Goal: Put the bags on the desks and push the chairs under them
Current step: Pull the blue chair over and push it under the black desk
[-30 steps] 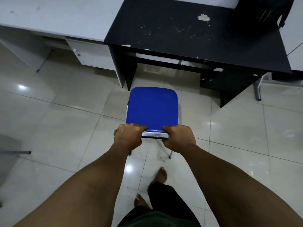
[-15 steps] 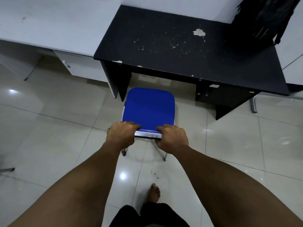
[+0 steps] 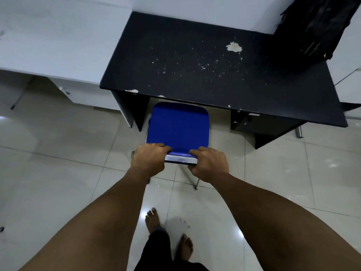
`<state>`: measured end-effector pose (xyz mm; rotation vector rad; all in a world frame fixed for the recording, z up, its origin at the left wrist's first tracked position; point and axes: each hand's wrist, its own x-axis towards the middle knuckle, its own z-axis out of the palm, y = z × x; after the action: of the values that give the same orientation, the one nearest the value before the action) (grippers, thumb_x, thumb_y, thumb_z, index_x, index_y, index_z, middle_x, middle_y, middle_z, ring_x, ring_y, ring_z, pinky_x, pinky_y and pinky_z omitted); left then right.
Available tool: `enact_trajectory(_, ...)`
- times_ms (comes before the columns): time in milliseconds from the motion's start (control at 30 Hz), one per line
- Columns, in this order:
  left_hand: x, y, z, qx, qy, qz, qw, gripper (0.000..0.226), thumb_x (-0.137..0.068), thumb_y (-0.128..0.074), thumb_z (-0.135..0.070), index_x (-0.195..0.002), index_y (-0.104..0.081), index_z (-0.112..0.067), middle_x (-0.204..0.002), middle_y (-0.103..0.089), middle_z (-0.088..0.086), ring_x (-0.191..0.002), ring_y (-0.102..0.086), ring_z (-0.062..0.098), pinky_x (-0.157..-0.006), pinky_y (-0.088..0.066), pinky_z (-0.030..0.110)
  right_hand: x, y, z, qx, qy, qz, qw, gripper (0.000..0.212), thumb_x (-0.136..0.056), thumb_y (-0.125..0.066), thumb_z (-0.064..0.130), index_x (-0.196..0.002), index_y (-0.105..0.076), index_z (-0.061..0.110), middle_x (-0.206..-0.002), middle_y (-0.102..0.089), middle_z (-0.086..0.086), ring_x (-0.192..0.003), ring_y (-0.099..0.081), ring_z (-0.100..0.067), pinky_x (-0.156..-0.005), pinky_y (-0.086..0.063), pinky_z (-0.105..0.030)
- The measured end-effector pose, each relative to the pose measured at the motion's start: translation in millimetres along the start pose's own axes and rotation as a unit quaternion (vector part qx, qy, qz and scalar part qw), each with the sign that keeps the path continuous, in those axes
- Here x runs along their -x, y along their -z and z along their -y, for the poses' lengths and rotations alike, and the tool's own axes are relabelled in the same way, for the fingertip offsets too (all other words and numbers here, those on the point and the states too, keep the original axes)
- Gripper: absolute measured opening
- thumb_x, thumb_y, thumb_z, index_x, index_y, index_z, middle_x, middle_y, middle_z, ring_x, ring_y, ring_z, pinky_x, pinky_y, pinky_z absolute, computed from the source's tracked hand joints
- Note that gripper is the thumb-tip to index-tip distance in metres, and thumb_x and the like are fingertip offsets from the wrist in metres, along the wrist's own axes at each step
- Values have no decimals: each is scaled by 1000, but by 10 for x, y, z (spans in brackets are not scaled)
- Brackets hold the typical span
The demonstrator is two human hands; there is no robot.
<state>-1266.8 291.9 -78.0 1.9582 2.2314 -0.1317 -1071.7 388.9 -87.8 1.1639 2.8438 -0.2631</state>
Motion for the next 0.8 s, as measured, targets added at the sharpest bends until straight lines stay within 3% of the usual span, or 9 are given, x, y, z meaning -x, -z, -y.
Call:
enact_trajectory(200,-487,114,198,4,-5,10,1000,39,-86,-62,-38,-124,-55,-34,-103,-67,-7,-87,-64,18,-68,-50,31,-458,104,-98,2,-24,12,1000,48,-83,-55,60,-124,-62,36,-97,-67,10,-86,-63,-17,-66,-50,-30)
enact_trajectory(467,-1090,181,410,13,-26,-5,1000,40,-88,-61,-39,-127,-54,-31,-104,-67,-6,-87,-64,16,-66,-47,28,-1032,236,-283,7,-29,25,999,49,-86,-56,60,-129,-58,36,-105,-67,9,-88,-60,-15,-63,-40,-27)
enact_trajectory(800,-1515,225,623,1,-56,-6,998,42,-89,-62,-42,-128,-55,-30,-105,-69,-5,-88,-65,17,-68,-51,29,-1450,244,-393,-12,-34,24,999,51,-85,-56,61,-127,-60,34,-105,-69,8,-88,-63,-15,-69,-54,-31)
